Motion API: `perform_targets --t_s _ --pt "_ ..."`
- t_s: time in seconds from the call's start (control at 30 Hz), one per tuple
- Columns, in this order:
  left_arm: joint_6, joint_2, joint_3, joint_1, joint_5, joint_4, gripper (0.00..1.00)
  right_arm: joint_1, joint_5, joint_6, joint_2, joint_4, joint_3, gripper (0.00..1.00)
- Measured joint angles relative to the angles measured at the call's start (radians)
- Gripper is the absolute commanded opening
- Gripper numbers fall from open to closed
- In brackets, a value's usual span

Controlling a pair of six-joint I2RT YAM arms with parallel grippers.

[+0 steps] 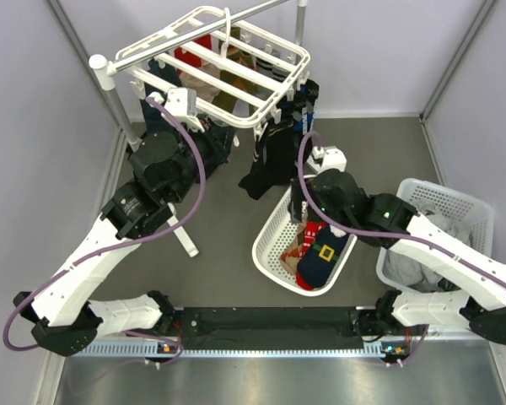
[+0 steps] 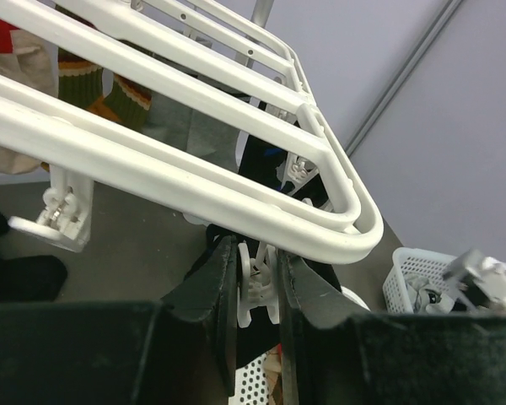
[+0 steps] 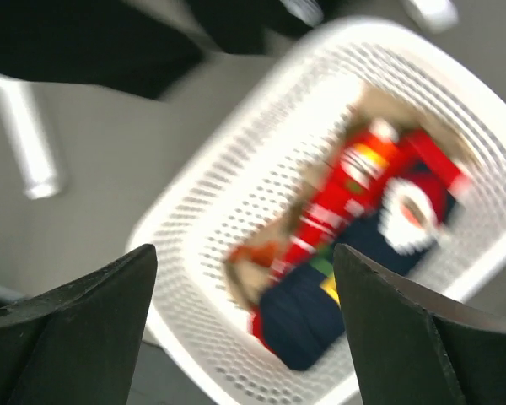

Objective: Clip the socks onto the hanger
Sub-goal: Open the clamp at the hanger.

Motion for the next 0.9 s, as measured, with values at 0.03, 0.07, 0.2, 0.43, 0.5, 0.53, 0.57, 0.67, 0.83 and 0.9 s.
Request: perform_targets --t_s 0.03,0.07,0.2,0.43,0.5,0.53,0.57,0.67,0.83,0.9 --pt "0.000 0.000 0.000 0.000 0.000 0.000 0.00 -0.029 0.003 0.030 -0.002 -0.035 -0.024 0.84" --pt "0.001 0.000 0.000 0.000 0.000 0.000 0.00 -0.060 0.007 0.055 -0.003 -0.060 -0.051 0.84" --pt "0.002 0.000 0.000 0.000 0.000 0.000 0.00 -0.183 -0.012 0.119 -0.010 -0.075 -0.196 0.80" --pt "0.001 0.000 0.000 0.000 0.002 0.000 0.00 -0.359 -0.063 0.165 -0.003 0.012 -0.363 0.60" --pt "0.000 0.001 0.000 0.000 0.005 0.000 0.00 -0.382 -0.071 0.174 0.018 0.053 -0.376 0.56" --pt "0.000 0.001 0.001 0.000 0.005 0.000 0.00 -0.393 -0.072 0.177 0.035 0.073 -0.380 0.55" --pt "-0.001 0.001 0.001 0.000 0.008 0.000 0.00 -0.404 -0.072 0.182 0.052 0.099 -0.386 0.54" --pt "-0.005 0.005 0.006 0.000 0.019 0.000 0.00 -0.419 -0.070 0.191 0.101 0.147 -0.407 0.51" --pt "-0.006 0.019 0.021 0.000 0.028 0.000 0.00 -0.428 -0.070 0.211 0.158 0.206 -0.448 0.45" --pt "-0.007 0.020 0.024 0.000 0.028 -0.001 0.00 -0.434 -0.066 0.217 0.178 0.218 -0.458 0.45"
